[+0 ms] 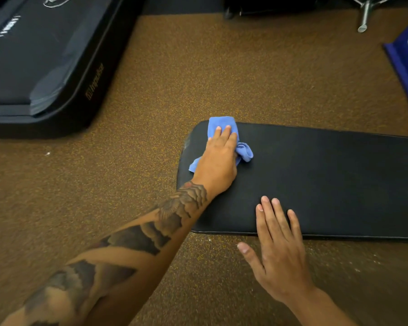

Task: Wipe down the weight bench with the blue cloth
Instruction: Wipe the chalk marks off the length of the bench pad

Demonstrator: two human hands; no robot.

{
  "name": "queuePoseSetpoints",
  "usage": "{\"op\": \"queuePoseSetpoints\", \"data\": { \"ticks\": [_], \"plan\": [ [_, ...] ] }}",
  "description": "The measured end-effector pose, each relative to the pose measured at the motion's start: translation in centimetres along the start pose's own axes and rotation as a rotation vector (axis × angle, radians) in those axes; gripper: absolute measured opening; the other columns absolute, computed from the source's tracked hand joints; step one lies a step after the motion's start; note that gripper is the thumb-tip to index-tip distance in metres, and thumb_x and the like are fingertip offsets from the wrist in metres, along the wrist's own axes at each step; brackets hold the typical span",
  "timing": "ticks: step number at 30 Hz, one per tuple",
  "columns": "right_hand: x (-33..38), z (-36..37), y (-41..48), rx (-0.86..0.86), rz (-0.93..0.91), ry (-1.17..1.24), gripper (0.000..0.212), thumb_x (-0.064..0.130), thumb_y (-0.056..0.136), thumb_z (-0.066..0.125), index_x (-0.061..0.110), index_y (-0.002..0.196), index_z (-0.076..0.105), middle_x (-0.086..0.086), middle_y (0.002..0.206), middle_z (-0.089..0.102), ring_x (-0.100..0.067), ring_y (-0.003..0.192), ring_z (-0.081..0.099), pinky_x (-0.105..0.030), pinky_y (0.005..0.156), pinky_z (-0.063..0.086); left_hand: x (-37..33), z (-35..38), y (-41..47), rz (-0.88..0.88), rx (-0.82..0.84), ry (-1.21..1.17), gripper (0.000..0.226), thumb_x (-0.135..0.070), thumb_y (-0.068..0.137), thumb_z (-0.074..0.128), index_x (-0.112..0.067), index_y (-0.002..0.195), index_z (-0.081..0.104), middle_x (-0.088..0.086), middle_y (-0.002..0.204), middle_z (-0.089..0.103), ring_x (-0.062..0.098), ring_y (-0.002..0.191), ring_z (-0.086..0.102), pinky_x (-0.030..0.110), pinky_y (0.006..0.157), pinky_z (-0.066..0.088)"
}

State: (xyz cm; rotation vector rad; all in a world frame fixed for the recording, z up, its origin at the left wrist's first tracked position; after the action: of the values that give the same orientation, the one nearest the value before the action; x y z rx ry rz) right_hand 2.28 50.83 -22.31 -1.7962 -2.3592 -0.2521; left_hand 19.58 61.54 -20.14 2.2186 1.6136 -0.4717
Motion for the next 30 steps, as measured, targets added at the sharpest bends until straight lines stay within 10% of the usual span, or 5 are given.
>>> {"op": "queuePoseSetpoints", "data": {
  "ticks": [6,12,18,22,30],
  "plan": [
    [0.0,-0.2,0.0,0.067,0.026,-0.02,0.074,0.06,0.097,0.021,0.005,0.146,0.034,-0.01,0.156,0.025,-0.025,0.146,0.016,-0.048,0.115,0.017,-0.1,-0.7,-0.1,-0.17,0.234,-0.187,0.071,-0.04,0.097,0.042,-0.014,0.151,0.005,0.004,0.161,-0.004,0.022,0.146,-0.012,0.047,0.117,-0.005],
    [0.8,-4.5,3.8,-0.085,0.162,0.084,0.063,0.056,0.094,0.03,0.011,0.133,0.051,-0.005,0.139,0.049,-0.023,0.131,0.04,-0.046,0.111,0.03,6.9,-7.1,-6.8,-0.365,-0.156,-0.716,0.07,-0.042,0.091,0.051,-0.019,0.15,0.021,-0.007,0.157,0.019,0.003,0.143,0.013,0.032,0.119,0.012],
    [4.9,-5.1,14.1,-0.086,0.127,0.132,0.074,0.059,0.091,0.041,0.015,0.149,0.024,-0.009,0.157,0.02,-0.028,0.144,0.018,-0.045,0.112,0.021,11.7,-3.3,-12.0,-0.561,-0.118,-0.864,0.075,-0.061,0.086,0.038,-0.024,0.15,0.023,-0.011,0.155,0.025,-0.001,0.14,0.022,0.034,0.119,0.016],
    [5.6,-1.5,18.5,0.097,0.211,0.027,0.082,0.061,0.09,0.041,0.02,0.152,0.007,-0.012,0.16,-0.001,-0.036,0.146,-0.001,-0.05,0.116,0.011,11.6,-0.2,-12.3,-0.567,-0.071,-0.967,0.086,-0.078,0.081,0.03,-0.024,0.148,0.029,-0.012,0.154,0.029,-0.001,0.14,0.023,0.039,0.119,0.016],
    [5.8,-0.2,18.6,0.009,0.139,-0.099,0.059,0.029,0.093,0.033,0.009,0.148,0.025,-0.016,0.158,0.016,-0.037,0.143,0.012,-0.051,0.114,0.015,10.0,0.3,-13.1,-0.39,0.025,-0.853,0.068,-0.054,0.093,0.037,-0.028,0.151,0.014,-0.014,0.157,0.02,-0.001,0.142,0.016,0.039,0.119,0.015]
  ]
}}
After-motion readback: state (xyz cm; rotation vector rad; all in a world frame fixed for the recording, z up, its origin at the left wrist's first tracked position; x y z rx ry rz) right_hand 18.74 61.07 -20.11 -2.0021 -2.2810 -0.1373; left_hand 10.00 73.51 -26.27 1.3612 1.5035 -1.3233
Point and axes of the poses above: each hand's wrist, its own y-axis towards the middle knuckle, its own z-axis out of the palm, x = y × z, the point moved 9 cm from there along y, towards the middle knuckle
